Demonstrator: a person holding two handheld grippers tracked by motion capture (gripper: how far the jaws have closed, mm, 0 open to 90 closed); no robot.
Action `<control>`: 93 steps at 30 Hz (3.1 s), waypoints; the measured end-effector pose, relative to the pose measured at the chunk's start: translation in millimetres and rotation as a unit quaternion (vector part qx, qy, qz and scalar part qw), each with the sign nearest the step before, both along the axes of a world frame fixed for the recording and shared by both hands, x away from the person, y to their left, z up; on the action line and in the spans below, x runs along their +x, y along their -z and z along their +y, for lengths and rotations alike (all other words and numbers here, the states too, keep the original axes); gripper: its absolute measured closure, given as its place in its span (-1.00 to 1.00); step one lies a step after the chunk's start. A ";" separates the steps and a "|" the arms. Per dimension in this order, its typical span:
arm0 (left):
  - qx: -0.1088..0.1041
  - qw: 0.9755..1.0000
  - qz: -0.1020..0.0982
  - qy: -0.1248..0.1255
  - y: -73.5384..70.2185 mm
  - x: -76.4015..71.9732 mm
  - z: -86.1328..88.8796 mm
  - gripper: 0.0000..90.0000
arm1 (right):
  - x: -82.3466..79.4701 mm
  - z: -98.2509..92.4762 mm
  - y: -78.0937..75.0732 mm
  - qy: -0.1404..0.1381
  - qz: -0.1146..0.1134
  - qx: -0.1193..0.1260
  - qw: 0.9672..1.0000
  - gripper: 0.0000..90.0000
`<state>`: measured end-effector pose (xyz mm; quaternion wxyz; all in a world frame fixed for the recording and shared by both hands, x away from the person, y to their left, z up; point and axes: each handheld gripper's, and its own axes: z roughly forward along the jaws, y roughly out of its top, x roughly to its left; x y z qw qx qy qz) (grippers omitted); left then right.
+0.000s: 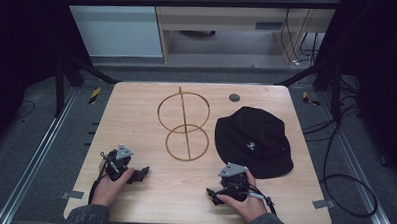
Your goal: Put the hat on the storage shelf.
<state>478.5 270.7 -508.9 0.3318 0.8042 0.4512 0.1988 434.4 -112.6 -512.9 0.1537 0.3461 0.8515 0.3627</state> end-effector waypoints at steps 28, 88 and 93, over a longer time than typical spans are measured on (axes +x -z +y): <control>0.003 1.000 0.002 -0.006 -0.4 0.5 -0.9 -1.00 | 28.1 -85.0 -143.7 -0.030 0.039 -0.107 0.993 -0.86; -0.001 1.000 0.000 0.003 0.0 0.0 0.1 -1.00 | 144.7 -92.0 -132.9 -0.026 0.127 -0.129 0.983 -0.08; -0.001 1.000 0.000 0.002 0.0 0.0 0.1 -1.00 | 144.6 -91.3 -131.3 -0.032 0.139 -0.136 0.980 0.49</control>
